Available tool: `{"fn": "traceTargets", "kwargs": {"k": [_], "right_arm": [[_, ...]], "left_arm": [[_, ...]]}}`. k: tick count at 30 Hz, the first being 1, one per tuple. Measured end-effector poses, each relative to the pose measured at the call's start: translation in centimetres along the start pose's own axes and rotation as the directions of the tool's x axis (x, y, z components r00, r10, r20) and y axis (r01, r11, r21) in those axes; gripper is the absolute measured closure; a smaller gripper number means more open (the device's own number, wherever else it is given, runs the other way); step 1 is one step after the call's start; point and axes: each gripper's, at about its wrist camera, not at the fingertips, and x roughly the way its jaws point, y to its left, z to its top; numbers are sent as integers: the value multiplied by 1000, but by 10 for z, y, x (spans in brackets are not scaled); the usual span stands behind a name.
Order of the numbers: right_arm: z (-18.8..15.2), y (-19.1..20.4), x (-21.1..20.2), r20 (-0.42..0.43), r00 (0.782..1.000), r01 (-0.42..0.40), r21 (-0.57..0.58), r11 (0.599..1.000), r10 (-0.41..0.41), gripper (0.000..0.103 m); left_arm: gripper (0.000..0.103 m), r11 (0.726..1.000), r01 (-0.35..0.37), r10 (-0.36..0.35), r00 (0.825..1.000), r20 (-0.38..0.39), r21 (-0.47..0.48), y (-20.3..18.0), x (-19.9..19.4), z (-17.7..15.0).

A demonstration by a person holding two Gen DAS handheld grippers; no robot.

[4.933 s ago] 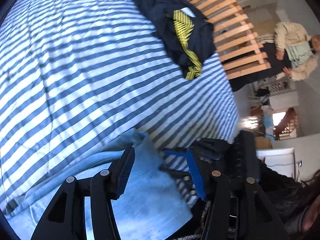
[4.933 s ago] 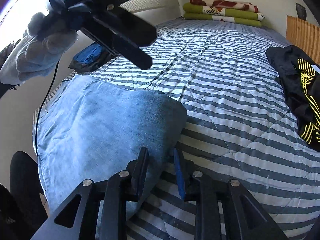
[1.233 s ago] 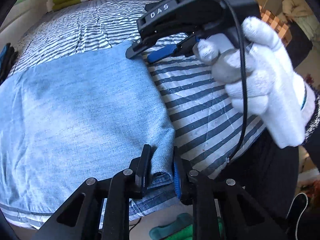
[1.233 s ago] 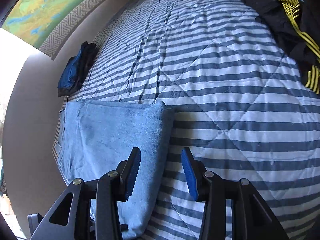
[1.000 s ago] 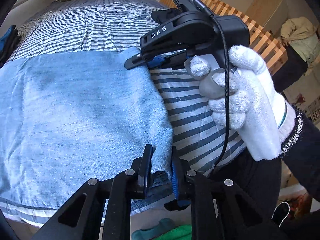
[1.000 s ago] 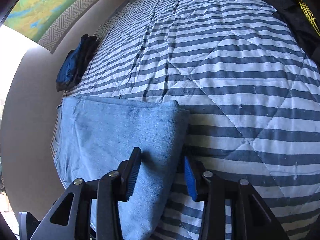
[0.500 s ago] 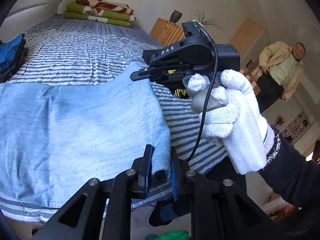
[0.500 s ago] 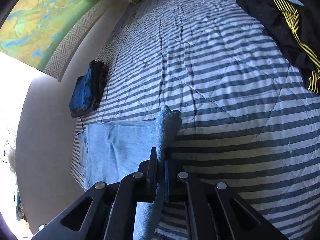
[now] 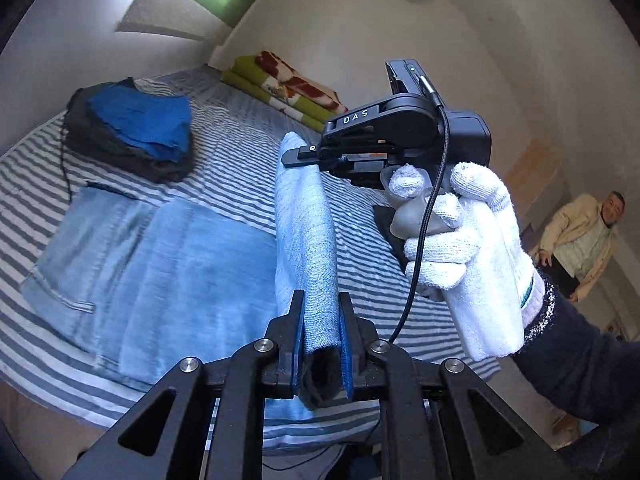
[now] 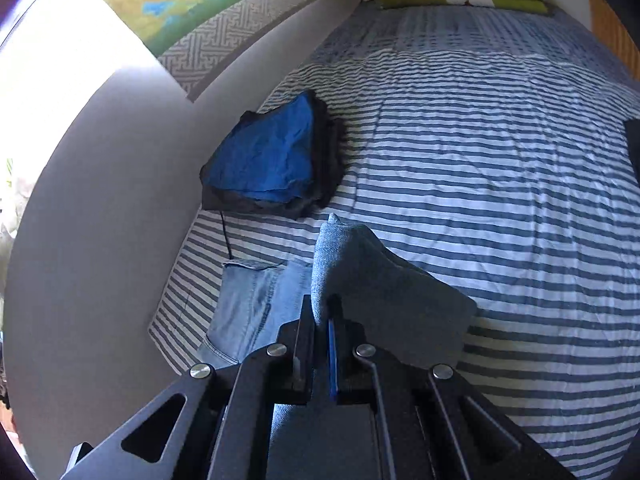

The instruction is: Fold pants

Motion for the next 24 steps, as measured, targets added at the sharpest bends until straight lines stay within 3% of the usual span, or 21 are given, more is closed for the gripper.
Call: {"fn": "traceTargets", "kwargs": {"k": [2, 7, 15, 17, 19, 22, 24], "right_arm": [[6, 31, 31, -24, 999, 28, -45, 999, -29, 99], [12, 86, 111, -95, 990, 96, -127, 987, -108, 98], [11, 144, 196, -156, 975, 119, -229, 966, -157, 98], [12, 154, 207, -156, 975, 120, -241, 963, -160, 98], [15, 161, 217, -153, 974, 128, -250, 960, -169, 98], [15, 169, 231, -160, 970, 130, -291, 948, -182, 97], [16, 173, 234, -183, 972, 84, -326, 942, -150, 87]], "left_arm": [[88, 997, 8, -7, 1000, 9, -76, 40, -12, 3], [88, 980, -78, 81, 997, 10, -183, 125, -28, -5], [89, 933, -85, 107, 993, 42, -350, 220, -40, -12], [89, 920, -90, 120, 991, 57, -382, 233, -46, -12], [89, 921, -147, 174, 984, 44, -361, 235, -46, -11], [89, 918, -169, 193, 981, 33, -358, 231, -49, -15], [88, 914, -204, 225, 974, 19, -351, 232, -46, -17]]}}
